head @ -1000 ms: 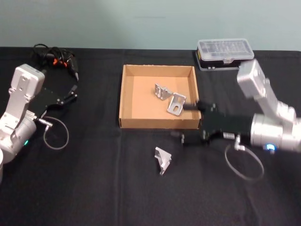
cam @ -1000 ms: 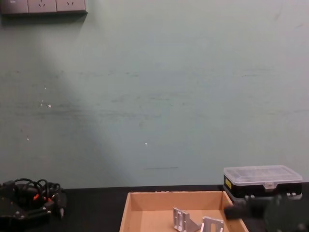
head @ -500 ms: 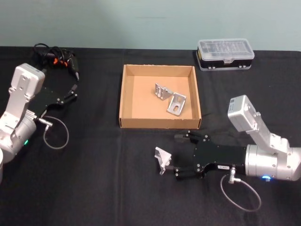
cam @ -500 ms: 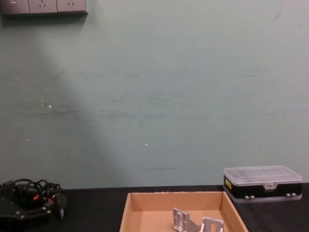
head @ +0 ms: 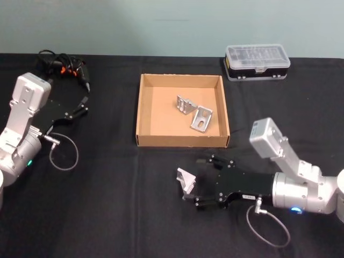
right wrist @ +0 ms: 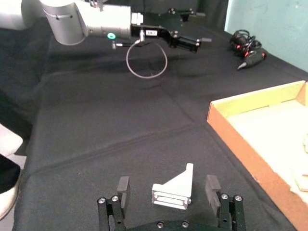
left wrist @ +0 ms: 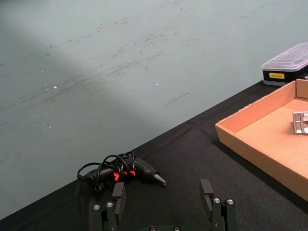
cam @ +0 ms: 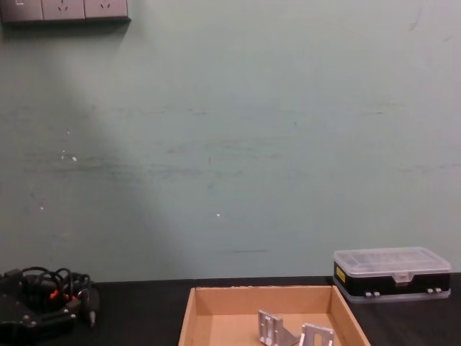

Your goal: Use one hand to pick up the angle iron from the table and place it into the box.

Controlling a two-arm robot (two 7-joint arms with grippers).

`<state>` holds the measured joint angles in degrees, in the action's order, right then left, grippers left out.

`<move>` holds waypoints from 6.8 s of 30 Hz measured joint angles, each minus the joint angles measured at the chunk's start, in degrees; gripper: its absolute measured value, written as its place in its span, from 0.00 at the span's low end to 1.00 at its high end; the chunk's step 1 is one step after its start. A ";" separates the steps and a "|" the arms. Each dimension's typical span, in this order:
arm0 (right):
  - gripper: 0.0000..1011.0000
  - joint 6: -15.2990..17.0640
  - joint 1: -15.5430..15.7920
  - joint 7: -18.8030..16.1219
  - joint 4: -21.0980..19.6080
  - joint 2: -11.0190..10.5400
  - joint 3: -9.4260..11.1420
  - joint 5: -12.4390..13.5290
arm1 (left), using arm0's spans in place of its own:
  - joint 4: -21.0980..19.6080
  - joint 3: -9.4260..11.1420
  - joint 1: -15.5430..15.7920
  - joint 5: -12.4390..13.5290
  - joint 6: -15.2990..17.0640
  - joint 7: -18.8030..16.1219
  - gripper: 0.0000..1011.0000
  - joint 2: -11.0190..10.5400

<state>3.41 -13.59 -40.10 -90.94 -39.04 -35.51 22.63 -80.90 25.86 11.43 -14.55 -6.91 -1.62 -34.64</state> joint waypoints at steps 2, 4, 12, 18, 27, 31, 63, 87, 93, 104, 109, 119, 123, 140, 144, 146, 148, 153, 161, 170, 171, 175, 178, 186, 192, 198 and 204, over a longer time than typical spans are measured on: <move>0.99 0.21 -0.15 0.28 0.49 0.56 -0.39 -0.70 | 0.00 0.00 0.00 0.00 0.00 0.00 1.00 0.00; 0.99 0.31 -0.29 0.41 0.82 0.92 -0.65 -1.27 | 0.00 0.00 0.00 0.00 0.00 0.00 1.00 0.00; 0.99 0.31 -1.33 1.26 2.68 3.18 -1.90 -4.31 | 0.00 0.00 0.00 0.00 0.00 0.00 1.00 0.00; 0.99 0.89 -2.12 2.09 3.87 4.88 -2.13 -5.75 | 0.00 0.00 0.00 0.00 0.00 0.00 1.00 0.00; 0.99 3.68 -2.66 2.52 4.57 6.06 -2.30 -6.68 | 0.00 0.00 0.00 0.00 0.00 0.00 1.00 0.00; 0.99 4.55 -2.75 2.65 4.64 6.24 -2.50 -7.25 | 0.00 0.00 0.00 0.00 0.00 0.00 1.00 0.00; 0.55 4.63 -2.74 2.63 4.58 6.18 -2.45 -7.26 | 0.00 0.00 0.00 0.00 0.00 0.00 1.00 0.00; 0.55 6.81 -6.43 1.68 1.08 6.04 1.93 -1.28 | 0.00 0.00 0.00 0.00 0.00 0.00 1.00 0.00; 0.55 9.09 -11.71 2.29 4.02 8.71 1.27 -1.22 | 0.00 0.00 0.00 0.00 0.00 0.00 1.00 0.00; 0.55 17.15 -21.89 4.89 14.09 15.85 -3.25 -4.21 | 0.00 0.00 0.00 0.00 0.00 0.00 1.00 0.00; 0.55 20.88 -25.19 5.95 18.28 18.90 -5.38 -6.33 | 0.00 0.00 0.00 0.00 0.00 0.00 1.00 0.00; 0.55 22.78 -28.10 7.74 25.66 23.75 -6.69 -9.48 | 0.00 0.00 0.00 0.00 0.00 0.00 1.00 0.00; 0.55 22.77 -28.39 8.64 27.46 25.07 -6.70 -10.51 | 0.00 0.00 0.00 0.00 0.00 0.00 1.00 0.00; 0.61 22.45 -28.70 10.23 29.72 26.75 -6.48 -12.21 | 0.00 0.00 0.00 0.00 0.00 0.00 1.00 0.00; 0.72 22.44 -28.71 10.22 29.66 26.72 -6.50 -12.17 | 0.00 0.00 0.00 0.00 0.00 0.00 1.00 0.00; 0.79 22.44 -28.71 10.22 29.63 26.70 -6.51 -12.14 | 0.00 0.00 0.00 0.00 0.00 0.00 1.00 0.00; 0.84 22.44 -28.70 10.21 29.61 26.69 -6.52 -12.13 | 0.00 0.00 0.00 0.00 0.00 0.00 1.00 0.00; 0.96 22.44 -28.71 10.17 29.57 26.67 -6.54 -12.10 | 0.00 0.00 0.00 0.00 0.00 0.00 1.00 0.00; 0.99 22.32 -28.58 9.96 29.24 26.53 -6.45 -12.01 | 0.00 0.00 0.00 0.00 0.00 0.00 1.00 0.00; 0.99 18.15 -22.49 7.97 17.97 21.03 -1.60 -8.97 | 0.00 -0.01 0.00 -0.01 0.00 0.00 1.00 0.00; 0.99 17.55 -21.69 8.04 16.75 20.35 -0.95 -8.57 | 0.00 0.00 0.00 0.00 0.00 0.00 1.00 0.00; 0.99 14.06 -17.08 9.31 10.79 16.86 2.60 -6.59 | 0.00 0.00 0.00 -0.01 0.00 0.00 1.00 0.00; 0.99 10.98 -12.43 12.06 6.39 14.27 5.71 -5.86 | 0.00 0.00 0.00 0.00 0.00 0.00 1.00 0.00; 0.99 5.52 -2.75 18.05 1.77 10.97 11.30 -6.18 | 0.00 0.00 0.00 0.00 0.00 0.00 1.00 0.00; 0.99 5.20 -0.67 18.25 2.04 10.50 12.16 -6.88 | 0.00 0.00 0.00 -0.01 0.00 0.00 1.00 0.00; 0.99 5.22 -0.90 18.23 2.05 10.56 12.06 -6.88 | 0.00 0.00 0.00 0.00 0.00 0.00 1.00 0.00; 0.99 5.28 -1.05 18.20 2.08 10.60 11.95 -6.87 | 0.00 0.00 0.00 0.00 0.00 0.00 1.00 0.00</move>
<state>8.69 -14.64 -21.90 -88.85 -28.44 -23.56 15.75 -80.90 25.86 11.43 -14.55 -6.91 -1.62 -34.64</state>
